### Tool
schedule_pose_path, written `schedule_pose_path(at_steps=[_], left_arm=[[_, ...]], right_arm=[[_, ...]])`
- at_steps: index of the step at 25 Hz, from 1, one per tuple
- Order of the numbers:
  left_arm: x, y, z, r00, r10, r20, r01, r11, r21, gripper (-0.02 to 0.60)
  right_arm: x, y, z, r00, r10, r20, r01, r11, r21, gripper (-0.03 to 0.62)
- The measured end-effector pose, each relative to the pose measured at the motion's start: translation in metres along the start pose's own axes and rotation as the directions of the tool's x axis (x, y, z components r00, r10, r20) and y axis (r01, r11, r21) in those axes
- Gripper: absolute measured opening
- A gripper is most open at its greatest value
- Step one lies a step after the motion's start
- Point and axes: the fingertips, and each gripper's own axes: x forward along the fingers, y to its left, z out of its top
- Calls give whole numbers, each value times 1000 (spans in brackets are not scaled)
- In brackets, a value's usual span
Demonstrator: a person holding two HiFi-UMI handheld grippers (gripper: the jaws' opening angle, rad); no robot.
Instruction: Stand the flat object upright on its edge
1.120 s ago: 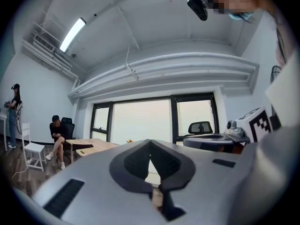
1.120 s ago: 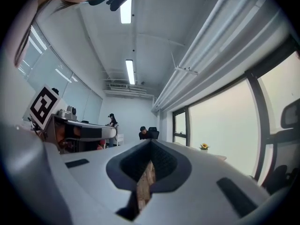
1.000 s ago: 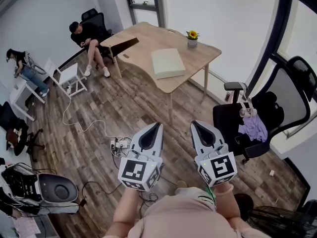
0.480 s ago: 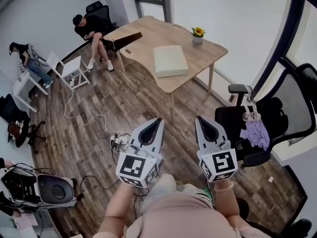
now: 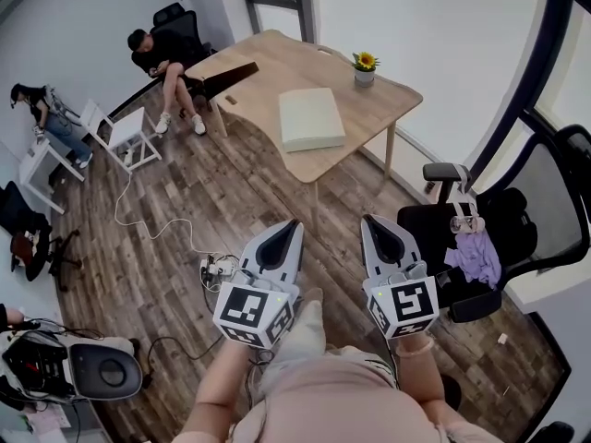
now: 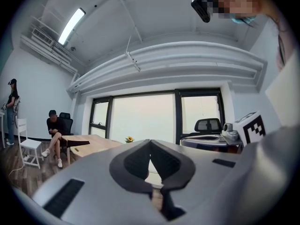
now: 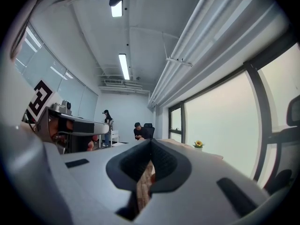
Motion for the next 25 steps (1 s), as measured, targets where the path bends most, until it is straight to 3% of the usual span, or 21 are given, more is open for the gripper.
schedule_pose_path(at_steps=[9, 25], left_arm=[[43, 16, -5, 999, -36, -13, 36, 999, 5, 9], [121, 102, -2, 997, -64, -31, 64, 998, -17, 9]], right_arm=[[36, -22, -11, 999, -19, -32, 18, 1000, -15, 0], [143, -47, -10, 998, -37, -52, 36, 999, -18, 0]])
